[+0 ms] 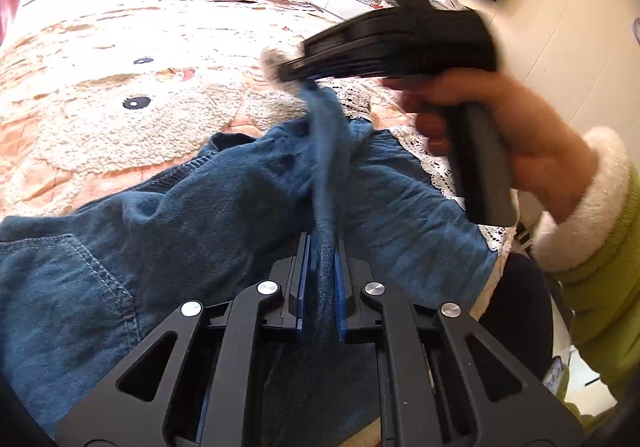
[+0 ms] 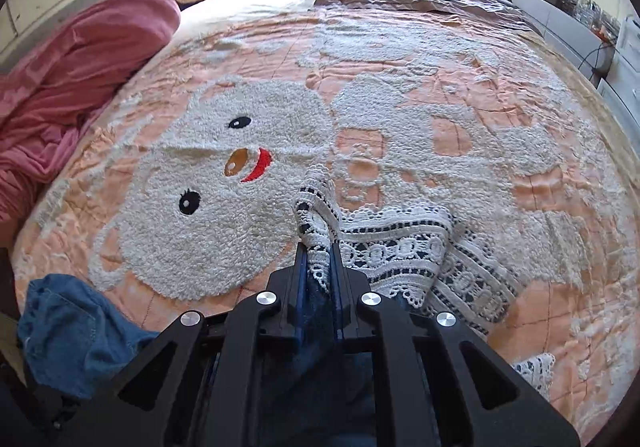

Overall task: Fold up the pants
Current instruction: 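Grasp the lace-trimmed leg hem with the right gripper while the left gripper pinches the leg, then pull the lace hem with the right gripper to straighten the leg, then release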

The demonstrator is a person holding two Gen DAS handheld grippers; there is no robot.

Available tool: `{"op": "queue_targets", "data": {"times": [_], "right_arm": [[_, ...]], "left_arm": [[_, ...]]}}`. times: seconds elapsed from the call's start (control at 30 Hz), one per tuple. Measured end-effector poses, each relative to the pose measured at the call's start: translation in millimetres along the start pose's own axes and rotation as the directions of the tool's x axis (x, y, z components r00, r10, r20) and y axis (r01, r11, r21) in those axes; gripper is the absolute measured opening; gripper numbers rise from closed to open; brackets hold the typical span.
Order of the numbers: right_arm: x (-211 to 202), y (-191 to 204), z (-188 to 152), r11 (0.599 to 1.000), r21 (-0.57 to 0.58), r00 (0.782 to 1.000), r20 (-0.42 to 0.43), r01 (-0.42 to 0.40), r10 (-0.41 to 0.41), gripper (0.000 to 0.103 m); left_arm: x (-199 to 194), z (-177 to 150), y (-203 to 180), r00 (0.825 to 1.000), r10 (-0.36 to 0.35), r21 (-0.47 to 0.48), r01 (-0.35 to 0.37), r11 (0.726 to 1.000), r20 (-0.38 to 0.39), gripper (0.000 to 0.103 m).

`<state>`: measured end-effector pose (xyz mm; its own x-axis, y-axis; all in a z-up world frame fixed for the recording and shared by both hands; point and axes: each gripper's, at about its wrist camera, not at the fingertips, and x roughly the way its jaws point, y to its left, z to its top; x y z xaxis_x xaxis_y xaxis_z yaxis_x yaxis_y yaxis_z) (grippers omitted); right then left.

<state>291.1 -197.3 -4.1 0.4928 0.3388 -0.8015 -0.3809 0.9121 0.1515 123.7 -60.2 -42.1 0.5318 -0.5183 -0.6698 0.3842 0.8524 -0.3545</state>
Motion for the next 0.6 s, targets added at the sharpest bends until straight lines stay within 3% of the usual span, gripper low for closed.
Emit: {"op": "queue_targets", "data": {"times": [0.17,0.33,0.6], "right_arm": [[-58.8,-24.2,-20.7,0.995,0.078,0.994,0.096,-0.062,0.054,0.009],[-106.2,-59.0,-52.7,0.979,0.186,0.986,0.158,-0.084,0.054,0.009],[-134.2,-85.1,-131.7,0.937,0.325,0.986,0.143,-0.13,0.087,0.009]], "left_arm": [[-2.7,-1.5,-1.3,1.0,0.02,0.027,-0.02,0.999,0.005,0.0],[-11.4,-5.4,-5.8,1.0,0.018,0.061,-0.019,0.998,0.018,0.0],[-21.7,-8.5,-10.5,0.999,0.016,0.109,-0.02,0.994,0.034,0.0]]}}
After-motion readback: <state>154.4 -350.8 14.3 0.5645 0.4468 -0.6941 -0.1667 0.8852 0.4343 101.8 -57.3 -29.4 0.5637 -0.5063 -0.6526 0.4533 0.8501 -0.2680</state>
